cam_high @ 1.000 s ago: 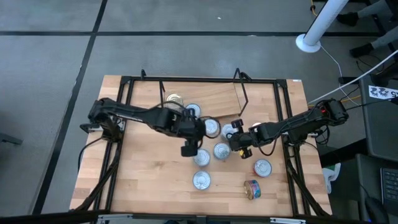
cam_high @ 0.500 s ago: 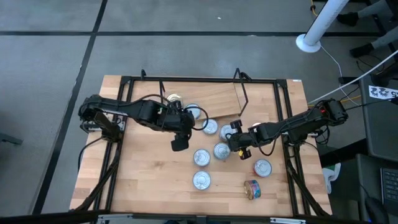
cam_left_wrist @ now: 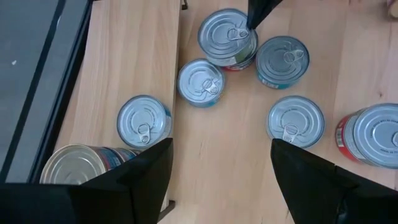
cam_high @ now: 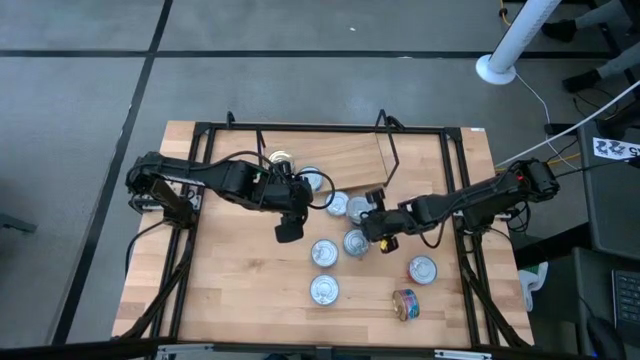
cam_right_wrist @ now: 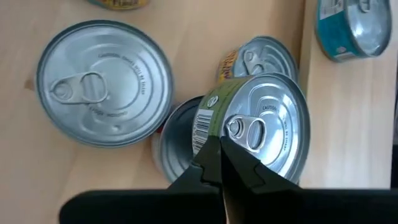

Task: Stack canned seafood by type on shelf
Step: Put the top green tuna can on the shelf, then stack the yellow blue tuna can on top of the other yellow blue tuna can on the shelf

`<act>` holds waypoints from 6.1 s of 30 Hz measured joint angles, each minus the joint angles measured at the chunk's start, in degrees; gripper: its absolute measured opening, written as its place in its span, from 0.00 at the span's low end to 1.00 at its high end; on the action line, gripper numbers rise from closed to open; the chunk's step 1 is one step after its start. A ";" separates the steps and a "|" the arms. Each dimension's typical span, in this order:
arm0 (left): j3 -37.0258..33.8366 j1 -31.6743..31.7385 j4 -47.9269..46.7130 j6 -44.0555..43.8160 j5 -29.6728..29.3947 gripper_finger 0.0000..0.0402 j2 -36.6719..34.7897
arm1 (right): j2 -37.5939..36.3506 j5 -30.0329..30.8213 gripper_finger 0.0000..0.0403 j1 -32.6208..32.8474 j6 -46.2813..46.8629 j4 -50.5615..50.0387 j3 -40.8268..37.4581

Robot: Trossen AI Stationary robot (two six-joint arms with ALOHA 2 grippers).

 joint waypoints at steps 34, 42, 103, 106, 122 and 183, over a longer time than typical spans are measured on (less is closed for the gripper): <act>-0.02 -0.20 0.35 -0.83 0.00 0.66 0.00 | 5.16 -9.48 0.00 -20.94 -23.52 20.39 0.45; -0.02 -0.20 0.42 -0.83 0.00 0.66 0.00 | 8.59 -8.83 0.00 -21.20 -24.08 22.77 0.45; -0.02 -0.16 6.51 1.15 -0.01 0.66 4.83 | 8.44 9.95 0.26 2.14 -5.15 -5.20 0.43; -0.02 0.18 6.58 2.40 0.02 0.66 8.01 | 8.44 11.51 0.26 2.14 -3.13 -7.23 0.44; -0.02 7.36 10.96 17.35 0.04 0.66 24.85 | 8.20 1.82 0.26 2.14 10.10 -25.71 9.02; 0.07 9.44 23.63 31.69 6.38 0.12 34.05 | 8.22 1.66 0.26 10.73 20.01 -32.89 9.00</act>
